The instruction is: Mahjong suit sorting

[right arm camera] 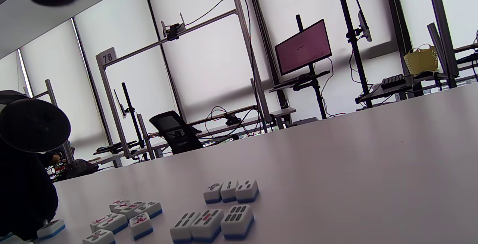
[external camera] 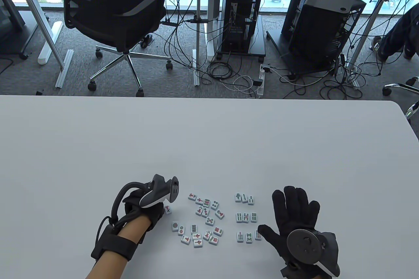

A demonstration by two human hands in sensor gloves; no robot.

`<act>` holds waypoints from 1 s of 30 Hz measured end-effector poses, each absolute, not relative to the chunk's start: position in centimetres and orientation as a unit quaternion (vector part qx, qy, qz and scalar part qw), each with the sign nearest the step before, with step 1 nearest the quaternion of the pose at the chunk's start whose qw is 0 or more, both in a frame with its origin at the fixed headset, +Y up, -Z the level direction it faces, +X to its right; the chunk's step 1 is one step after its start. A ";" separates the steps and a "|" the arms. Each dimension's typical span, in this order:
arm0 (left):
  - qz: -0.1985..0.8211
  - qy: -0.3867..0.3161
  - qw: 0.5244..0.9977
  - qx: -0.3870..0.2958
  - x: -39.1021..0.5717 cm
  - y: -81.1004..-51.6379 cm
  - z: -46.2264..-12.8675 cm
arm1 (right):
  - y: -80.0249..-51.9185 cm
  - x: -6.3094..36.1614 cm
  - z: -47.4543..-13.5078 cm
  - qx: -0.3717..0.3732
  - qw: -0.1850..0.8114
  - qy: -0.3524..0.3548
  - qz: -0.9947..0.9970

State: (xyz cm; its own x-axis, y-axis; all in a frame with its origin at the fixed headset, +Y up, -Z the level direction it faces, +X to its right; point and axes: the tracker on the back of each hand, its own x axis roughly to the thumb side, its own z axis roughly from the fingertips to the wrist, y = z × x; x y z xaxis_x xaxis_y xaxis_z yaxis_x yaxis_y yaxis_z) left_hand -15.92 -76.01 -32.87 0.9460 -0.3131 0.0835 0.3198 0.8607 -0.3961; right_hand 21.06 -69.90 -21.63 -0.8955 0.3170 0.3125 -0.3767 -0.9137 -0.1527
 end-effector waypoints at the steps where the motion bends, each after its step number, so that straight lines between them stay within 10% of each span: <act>1: -0.163 -0.008 0.965 -0.207 -15.9 -76.0 -32.9 | -69.9 21.1 -21.6 0.142 0.179 -0.105 0.968; 30: -0.137 -0.086 0.982 -0.094 -23.4 -71.0 -24.4 | -69.9 20.9 -21.5 0.145 0.175 -0.107 0.968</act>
